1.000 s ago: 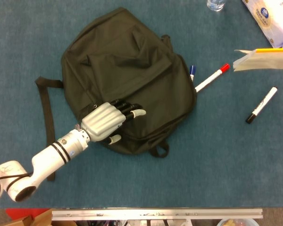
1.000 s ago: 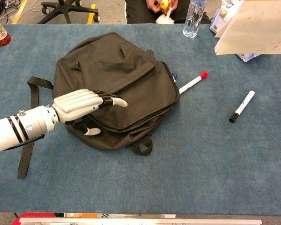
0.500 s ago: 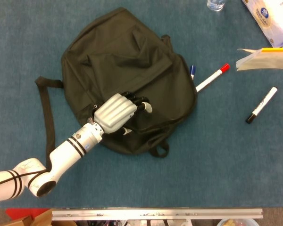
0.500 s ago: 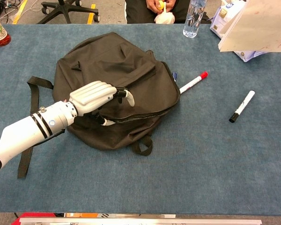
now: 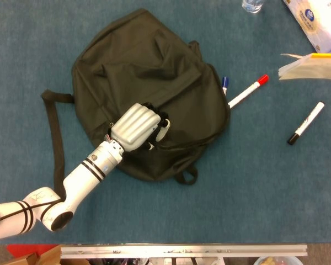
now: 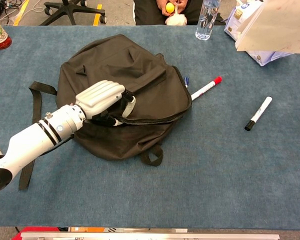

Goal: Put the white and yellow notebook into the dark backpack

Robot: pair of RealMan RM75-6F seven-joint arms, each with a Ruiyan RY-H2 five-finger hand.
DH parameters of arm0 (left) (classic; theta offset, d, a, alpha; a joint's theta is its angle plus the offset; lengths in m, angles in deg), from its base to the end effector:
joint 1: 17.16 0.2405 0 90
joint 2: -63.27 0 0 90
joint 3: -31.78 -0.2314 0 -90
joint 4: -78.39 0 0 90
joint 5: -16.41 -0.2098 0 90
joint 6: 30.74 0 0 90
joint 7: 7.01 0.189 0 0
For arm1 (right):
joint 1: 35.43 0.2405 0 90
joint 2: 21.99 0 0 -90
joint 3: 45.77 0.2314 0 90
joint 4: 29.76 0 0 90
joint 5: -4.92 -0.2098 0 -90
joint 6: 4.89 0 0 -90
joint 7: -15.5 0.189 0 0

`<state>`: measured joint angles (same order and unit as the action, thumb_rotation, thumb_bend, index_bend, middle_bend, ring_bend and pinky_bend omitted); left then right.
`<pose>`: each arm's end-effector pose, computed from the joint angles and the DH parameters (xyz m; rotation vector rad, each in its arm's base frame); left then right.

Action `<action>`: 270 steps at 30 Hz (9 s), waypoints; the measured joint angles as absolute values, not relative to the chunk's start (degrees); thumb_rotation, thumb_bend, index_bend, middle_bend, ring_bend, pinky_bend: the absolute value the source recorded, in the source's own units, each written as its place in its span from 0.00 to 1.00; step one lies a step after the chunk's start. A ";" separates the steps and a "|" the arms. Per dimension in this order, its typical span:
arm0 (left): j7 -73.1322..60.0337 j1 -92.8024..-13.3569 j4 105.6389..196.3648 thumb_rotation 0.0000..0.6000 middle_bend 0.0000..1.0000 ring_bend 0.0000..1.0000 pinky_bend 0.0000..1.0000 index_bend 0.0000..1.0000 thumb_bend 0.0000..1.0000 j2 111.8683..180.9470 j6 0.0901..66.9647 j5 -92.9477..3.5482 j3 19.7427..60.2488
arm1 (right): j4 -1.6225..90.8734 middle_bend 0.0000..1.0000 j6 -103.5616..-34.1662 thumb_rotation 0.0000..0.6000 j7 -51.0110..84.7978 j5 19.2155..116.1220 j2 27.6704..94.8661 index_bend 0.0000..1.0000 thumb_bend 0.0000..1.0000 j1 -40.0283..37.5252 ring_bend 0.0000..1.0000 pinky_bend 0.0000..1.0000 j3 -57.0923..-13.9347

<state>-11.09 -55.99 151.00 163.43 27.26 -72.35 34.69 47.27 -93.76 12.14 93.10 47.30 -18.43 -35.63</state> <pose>-0.1019 0.3067 -0.0990 -2.0843 -1.0428 -1.1878 -0.2477 -0.3082 0.1821 1.4179 -0.4415 1.0257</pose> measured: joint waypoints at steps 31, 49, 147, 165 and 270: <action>-30.17 -55.41 170.01 1.00 0.60 0.54 0.43 0.80 0.37 144.65 21.00 -55.22 47.36 | 64.44 0.77 -81.73 1.00 32.83 99.73 31.90 0.86 0.34 -16.38 0.62 0.72 -42.40; -34.63 -54.88 169.54 1.00 0.60 0.53 0.43 0.80 0.37 143.19 24.57 -61.18 46.09 | 78.25 0.78 -55.49 1.00 44.60 89.80 25.68 0.87 0.41 -6.78 0.64 0.75 -43.88; -28.53 -55.56 170.57 1.00 0.59 0.52 0.43 0.80 0.37 145.33 35.10 -70.82 40.16 | 59.08 0.75 -18.17 1.00 71.21 8.81 55.97 0.87 0.43 44.25 0.61 0.76 -50.91; -28.46 -55.37 170.69 1.00 0.59 0.51 0.43 0.80 0.37 144.92 34.68 -69.82 39.91 | 60.67 0.36 -19.57 1.00 67.27 12.48 56.02 0.30 0.42 35.54 0.27 0.48 -40.62; -24.10 -50.18 172.75 1.00 0.16 0.18 0.27 0.13 0.36 126.89 30.97 -59.62 36.49 | 80.03 0.30 -58.86 1.00 24.68 81.78 26.12 0.12 0.21 -7.37 0.12 0.23 -44.91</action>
<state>-24.10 -50.18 172.75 126.89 30.97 -59.62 36.49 80.03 -58.86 24.68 81.78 26.12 -7.37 -44.91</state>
